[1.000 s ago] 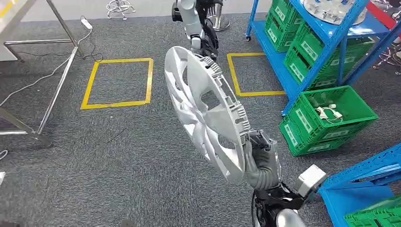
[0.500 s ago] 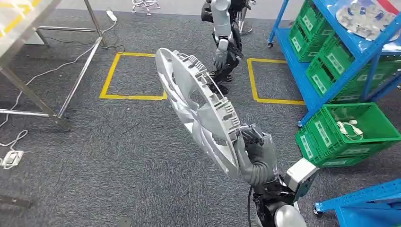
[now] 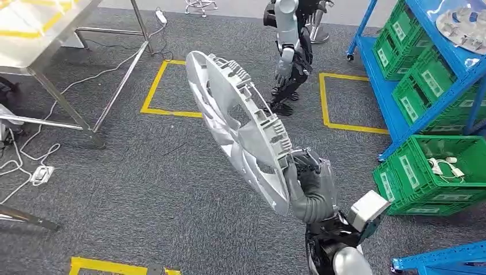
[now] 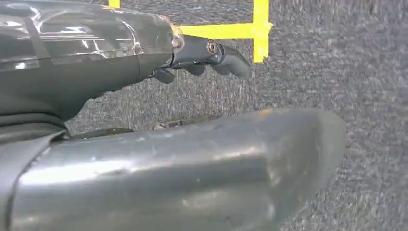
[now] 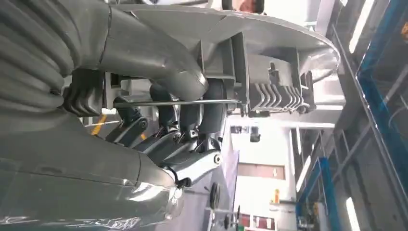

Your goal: Take the parts from the cabinet and place them on the table.

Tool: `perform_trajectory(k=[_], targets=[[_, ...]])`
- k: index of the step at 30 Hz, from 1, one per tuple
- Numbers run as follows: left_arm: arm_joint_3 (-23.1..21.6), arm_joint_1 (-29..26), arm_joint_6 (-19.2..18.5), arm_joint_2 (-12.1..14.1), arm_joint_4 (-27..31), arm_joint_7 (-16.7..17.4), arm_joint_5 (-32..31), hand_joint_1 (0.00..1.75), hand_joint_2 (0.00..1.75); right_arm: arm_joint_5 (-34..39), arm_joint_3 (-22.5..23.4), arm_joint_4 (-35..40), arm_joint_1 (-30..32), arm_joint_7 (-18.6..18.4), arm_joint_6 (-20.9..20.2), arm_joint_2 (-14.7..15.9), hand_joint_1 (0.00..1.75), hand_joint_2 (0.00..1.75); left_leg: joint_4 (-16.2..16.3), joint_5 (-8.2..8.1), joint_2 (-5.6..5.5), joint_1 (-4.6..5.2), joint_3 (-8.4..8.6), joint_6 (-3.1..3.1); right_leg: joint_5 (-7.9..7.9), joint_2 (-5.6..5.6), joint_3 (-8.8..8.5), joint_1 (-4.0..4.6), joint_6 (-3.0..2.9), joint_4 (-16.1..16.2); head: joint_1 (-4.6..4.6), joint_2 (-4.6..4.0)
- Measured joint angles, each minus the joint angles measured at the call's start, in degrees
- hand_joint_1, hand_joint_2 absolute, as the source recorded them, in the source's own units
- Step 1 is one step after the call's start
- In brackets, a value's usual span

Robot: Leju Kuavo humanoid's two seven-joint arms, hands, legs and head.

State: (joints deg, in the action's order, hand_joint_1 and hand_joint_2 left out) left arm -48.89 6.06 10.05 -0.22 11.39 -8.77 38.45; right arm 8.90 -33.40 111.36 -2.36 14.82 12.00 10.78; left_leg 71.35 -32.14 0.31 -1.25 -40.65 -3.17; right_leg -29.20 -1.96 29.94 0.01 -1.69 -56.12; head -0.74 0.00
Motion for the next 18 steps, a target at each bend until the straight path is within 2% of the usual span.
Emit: perform_trajectory(k=[1, 2, 3, 4, 5, 7, 8, 9, 10, 12, 13, 14, 15, 17, 18], targets=[[0.0, 0.0, -0.1, 0.0, 0.0, -0.4, 0.0, 0.00, 0.00, 0.0, 0.0, 0.0, -0.1, 0.0, 0.0, 0.0, 1.75, 1.75, -4.5, 2.31, 0.51, -0.14, 2.56, -0.19, -0.26, -0.25, -0.03, -0.19, 0.27, -0.4, 0.24, 0.00], [0.0, 0.1, -0.1, 0.0, 0.0, -0.4, 0.0, 0.00, 0.00, 0.0, 0.0, 0.0, -0.4, 0.0, 0.0, 0.0, 1.75, 1.75, -9.1, 4.27, 1.48, -0.26, 5.21, -0.35, -0.63, -0.57, -0.02, -0.34, 0.63, -0.9, 0.52, 0.00], [0.0, 0.1, -0.1, 0.0, 0.0, -0.2, 0.3, 0.00, 0.00, -0.1, 0.0, 0.0, -0.6, 0.0, 0.0, 0.0, 1.75, 1.75, -11.2, 2.96, 3.43, 0.24, 6.37, -0.41, -1.03, -0.75, 0.19, -0.13, 1.21, -1.4, 0.87, 0.00], [0.0, 0.2, -0.2, -0.2, 0.1, 0.1, 0.5, 0.00, 0.00, -0.1, 0.0, 0.1, -0.9, 0.0, 0.0, 0.0, 1.75, 1.75, -11.5, 3.38, 3.01, 0.28, 6.26, 0.95, -1.42, -0.84, 0.49, 0.06, 1.60, -2.1, 1.25, 0.00], [0.0, 0.1, -0.2, -0.2, 0.0, 0.5, 0.6, 0.00, 0.00, -0.3, -0.1, 0.1, -1.0, 0.0, -0.1, 0.0, 1.75, 1.75, -11.4, 3.30, 2.73, 0.43, 6.09, 1.55, -1.33, -1.03, 0.47, 0.04, 1.76, -2.0, 0.85, 0.00], [0.0, 0.0, -0.6, -0.3, 0.0, 1.4, 0.6, 0.00, 0.00, -0.3, -0.1, 0.1, -1.1, 0.2, -0.1, 0.0, 1.75, 1.75, -11.4, 3.52, 2.08, 0.66, 5.77, 2.29, -1.18, -1.52, 0.45, -0.17, 2.13, -1.8, 0.57, 0.00], [0.0, 0.1, -0.7, -0.3, 0.0, 2.0, 0.6, 0.00, 0.00, -0.3, -0.1, 0.1, -1.0, 0.4, -0.1, 0.0, 1.75, 1.75, -11.7, 3.77, 1.59, 0.39, 5.85, 2.75, -1.75, -1.30, 0.70, -0.36, 2.50, -2.0, 0.61, 0.00], [0.0, 0.1, -0.8, -0.4, 0.0, 2.5, 0.6, 0.00, 0.00, -0.3, -0.1, 0.2, -1.0, 0.5, -0.1, 0.0, 1.75, 1.75, -11.6, 3.84, 1.23, 0.39, 5.79, 3.03, -3.29, 0.14, 1.08, -0.52, 2.80, -3.6, 0.33, 0.00], [0.0, 0.2, -0.7, -0.4, 0.0, 3.0, 0.6, 0.00, 0.00, -0.4, -0.1, 0.4, -1.0, 0.7, -0.1, 0.0, 1.75, 1.75, -11.6, 3.90, 0.84, 0.40, 5.74, 3.31, -5.60, 0.88, 2.53, -0.52, 2.95, -7.2, -0.13, 0.00], [0.0, 0.1, -0.5, -0.4, 0.0, 3.3, 0.8, 0.00, 0.00, -0.5, -0.1, 0.3, -1.0, 0.8, -0.2, 0.0, 1.75, 1.75, -11.6, 3.99, 0.06, 0.58, 5.63, 3.46, -9.70, 1.45, 6.53, -0.51, 3.10, -16.4, -0.77, 0.00], [0.0, 0.1, -0.5, -0.4, 0.0, 3.3, 1.0, 0.00, 0.00, -0.5, -0.1, 0.3, -1.0, 0.8, -0.3, 0.1, 1.75, 1.75, -11.6, 4.03, -0.39, 0.67, 5.60, 3.53, -10.31, 1.50, 7.90, -0.52, 3.01, -19.3, -1.05, 0.00], [0.0, 0.1, -0.5, -0.4, 0.0, 3.1, 1.1, 0.00, 0.00, -0.6, -0.1, 0.3, -1.0, 0.8, -0.4, 0.1, 1.75, 1.75, -11.6, 4.05, -0.85, 0.79, 5.64, 3.56, -9.52, 1.53, 8.08, -0.50, 2.76, -19.6, -1.29, 0.00], [0.0, 0.1, -0.5, -0.4, 0.0, 3.1, 1.2, 0.00, 0.00, -0.7, -0.1, 0.3, -1.1, 0.8, -0.5, 0.1, 1.75, 1.75, -11.6, 4.08, -1.43, 0.87, 5.69, 3.58, -7.39, 1.68, 7.13, -0.44, 2.38, -17.2, -1.55, 0.00], [0.0, 0.1, -0.5, -0.5, 0.0, 2.8, 1.2, 0.00, 0.00, -1.0, -0.1, 0.5, -1.4, 0.8, -0.5, 0.2, 1.75, 1.75, -11.6, 4.12, -2.40, 0.93, 5.87, 3.58, -1.87, 2.48, 3.09, -0.20, 1.48, -7.8, -1.92, 0.00], [0.0, 0.1, -0.5, -0.5, 0.0, 2.5, 1.2, 0.00, 0.00, -1.2, 0.0, 0.7, -1.7, 0.7, -0.5, 0.2, 1.75, 1.75, -11.7, 4.17, -2.71, 0.87, 5.79, 3.52, -0.78, 3.69, 1.46, 0.02, 1.06, -3.8, -2.01, 0.00]])
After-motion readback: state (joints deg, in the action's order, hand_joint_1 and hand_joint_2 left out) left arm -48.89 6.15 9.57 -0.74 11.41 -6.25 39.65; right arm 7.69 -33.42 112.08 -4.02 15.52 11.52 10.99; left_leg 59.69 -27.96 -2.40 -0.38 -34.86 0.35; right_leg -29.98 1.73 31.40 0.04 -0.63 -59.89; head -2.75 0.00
